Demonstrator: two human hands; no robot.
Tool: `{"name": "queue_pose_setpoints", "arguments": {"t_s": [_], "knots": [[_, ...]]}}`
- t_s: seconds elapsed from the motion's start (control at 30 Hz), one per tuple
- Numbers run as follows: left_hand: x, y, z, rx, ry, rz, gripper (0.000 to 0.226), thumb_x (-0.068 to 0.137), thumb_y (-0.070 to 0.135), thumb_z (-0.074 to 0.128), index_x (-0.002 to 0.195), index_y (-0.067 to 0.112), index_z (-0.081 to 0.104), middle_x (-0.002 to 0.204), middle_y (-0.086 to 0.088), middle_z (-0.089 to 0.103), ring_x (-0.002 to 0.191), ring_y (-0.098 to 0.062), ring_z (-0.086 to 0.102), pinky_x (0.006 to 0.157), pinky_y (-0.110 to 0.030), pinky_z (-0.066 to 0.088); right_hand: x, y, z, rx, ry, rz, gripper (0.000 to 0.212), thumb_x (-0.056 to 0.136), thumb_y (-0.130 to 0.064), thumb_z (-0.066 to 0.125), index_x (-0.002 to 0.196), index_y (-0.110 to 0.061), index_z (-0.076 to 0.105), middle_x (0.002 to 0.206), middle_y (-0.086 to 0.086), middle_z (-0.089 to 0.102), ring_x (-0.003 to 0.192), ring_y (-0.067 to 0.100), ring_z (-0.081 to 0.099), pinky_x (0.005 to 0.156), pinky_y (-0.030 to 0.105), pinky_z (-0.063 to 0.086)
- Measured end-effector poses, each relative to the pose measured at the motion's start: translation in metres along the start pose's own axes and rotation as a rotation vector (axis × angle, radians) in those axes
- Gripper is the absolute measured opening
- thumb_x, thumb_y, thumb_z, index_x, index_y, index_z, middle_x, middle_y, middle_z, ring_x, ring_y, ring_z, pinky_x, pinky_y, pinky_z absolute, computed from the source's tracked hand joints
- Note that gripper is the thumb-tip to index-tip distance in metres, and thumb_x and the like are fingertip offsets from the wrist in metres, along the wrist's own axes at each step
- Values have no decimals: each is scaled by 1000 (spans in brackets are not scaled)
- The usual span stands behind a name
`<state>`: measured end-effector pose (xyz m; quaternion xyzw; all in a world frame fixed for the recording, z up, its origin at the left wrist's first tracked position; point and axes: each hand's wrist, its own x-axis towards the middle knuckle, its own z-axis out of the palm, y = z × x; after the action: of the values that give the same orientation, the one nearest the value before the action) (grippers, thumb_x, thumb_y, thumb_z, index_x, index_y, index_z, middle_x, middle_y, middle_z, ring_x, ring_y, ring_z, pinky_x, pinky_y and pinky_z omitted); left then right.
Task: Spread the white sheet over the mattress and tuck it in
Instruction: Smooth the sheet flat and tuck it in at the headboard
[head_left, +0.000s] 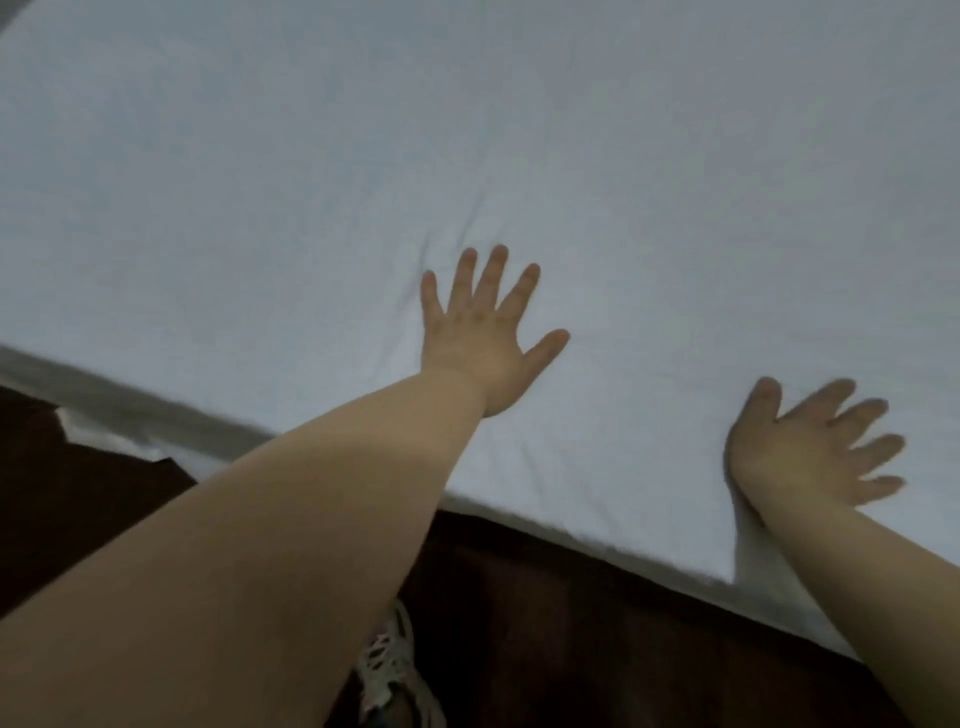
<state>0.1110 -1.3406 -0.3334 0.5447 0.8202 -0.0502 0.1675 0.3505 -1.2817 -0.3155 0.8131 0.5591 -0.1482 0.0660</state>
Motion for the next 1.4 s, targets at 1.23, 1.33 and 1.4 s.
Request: {"name": "queue_pose_setpoints", "arguments": {"t_s": [1.23, 1.33, 1.4], "knots": [[-142, -302, -41, -156, -66, -765, 31, 99, 33, 29, 120, 11, 35, 96, -14, 57, 84, -32, 56, 70, -39, 44, -259, -182, 78, -240, -355, -1213, 66, 98, -50, 28, 153, -28, -1, 160, 1, -14, 148, 22, -16, 117, 45, -11], [-173, -242, -1, -129, -162, -655, 31, 97, 27, 37, 122, 9, 39, 118, -17, 54, 108, -37, 55, 82, -40, 44, -268, -88, 82, -55, -482, -1195, 53, 98, -38, 40, 148, -26, 27, 161, -2, 5, 149, 17, 1, 119, 33, -1], [-194, -196, 37, -106, -310, -490, 37, 96, 28, 41, 127, 10, 42, 129, -16, 50, 118, -35, 51, 92, -41, 44, -263, -8, 88, -9, -682, -872, 56, 98, -37, 44, 149, -27, 25, 161, -3, 10, 147, 19, 18, 118, 32, 17]]}}
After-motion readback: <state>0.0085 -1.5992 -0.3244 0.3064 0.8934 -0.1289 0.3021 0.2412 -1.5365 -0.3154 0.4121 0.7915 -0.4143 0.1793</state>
